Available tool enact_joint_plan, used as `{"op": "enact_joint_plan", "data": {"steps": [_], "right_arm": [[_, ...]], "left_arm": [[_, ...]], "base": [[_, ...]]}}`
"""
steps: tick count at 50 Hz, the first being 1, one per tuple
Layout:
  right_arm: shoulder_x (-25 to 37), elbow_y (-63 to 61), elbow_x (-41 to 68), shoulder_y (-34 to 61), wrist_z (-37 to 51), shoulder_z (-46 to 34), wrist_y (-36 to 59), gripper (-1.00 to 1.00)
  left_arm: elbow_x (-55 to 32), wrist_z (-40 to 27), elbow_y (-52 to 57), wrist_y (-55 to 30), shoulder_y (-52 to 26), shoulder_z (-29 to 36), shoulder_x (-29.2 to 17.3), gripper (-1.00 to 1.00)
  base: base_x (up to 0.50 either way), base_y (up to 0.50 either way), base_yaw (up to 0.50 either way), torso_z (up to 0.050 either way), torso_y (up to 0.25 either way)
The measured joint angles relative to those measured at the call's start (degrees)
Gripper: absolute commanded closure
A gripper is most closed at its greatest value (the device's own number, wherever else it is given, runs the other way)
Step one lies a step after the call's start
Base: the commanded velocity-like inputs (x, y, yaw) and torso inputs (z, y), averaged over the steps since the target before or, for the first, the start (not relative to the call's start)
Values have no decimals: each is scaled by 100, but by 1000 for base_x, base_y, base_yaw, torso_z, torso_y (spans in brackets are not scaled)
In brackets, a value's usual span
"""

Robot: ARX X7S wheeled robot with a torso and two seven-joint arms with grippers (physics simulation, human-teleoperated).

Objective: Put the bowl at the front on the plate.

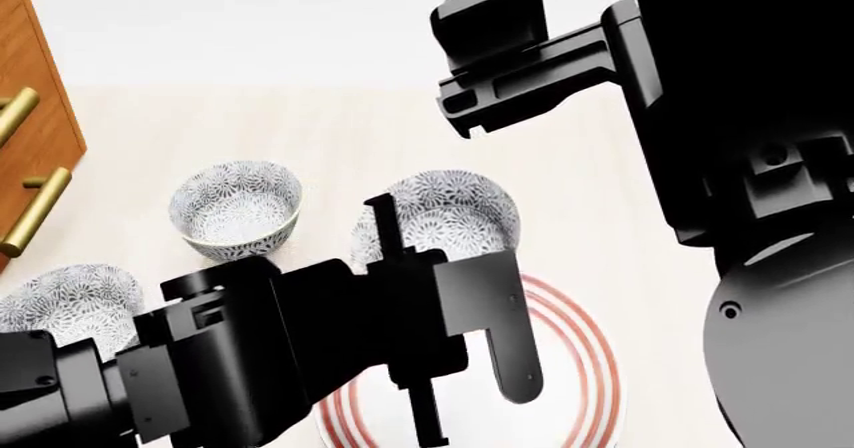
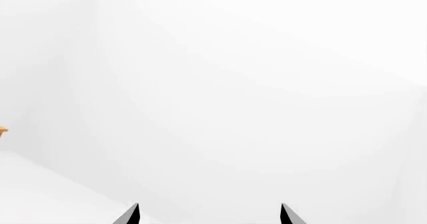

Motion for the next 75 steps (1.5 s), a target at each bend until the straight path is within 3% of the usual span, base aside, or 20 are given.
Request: {"op": "enact_joint_plan", "data": {"steps": [75], "right_arm": [[186,188,155,-146,-16,-108,-440,-100]], "left_arm": [[379,39,363,146,804,33,2,100]], "base": [[0,0,0,0,0]]}}
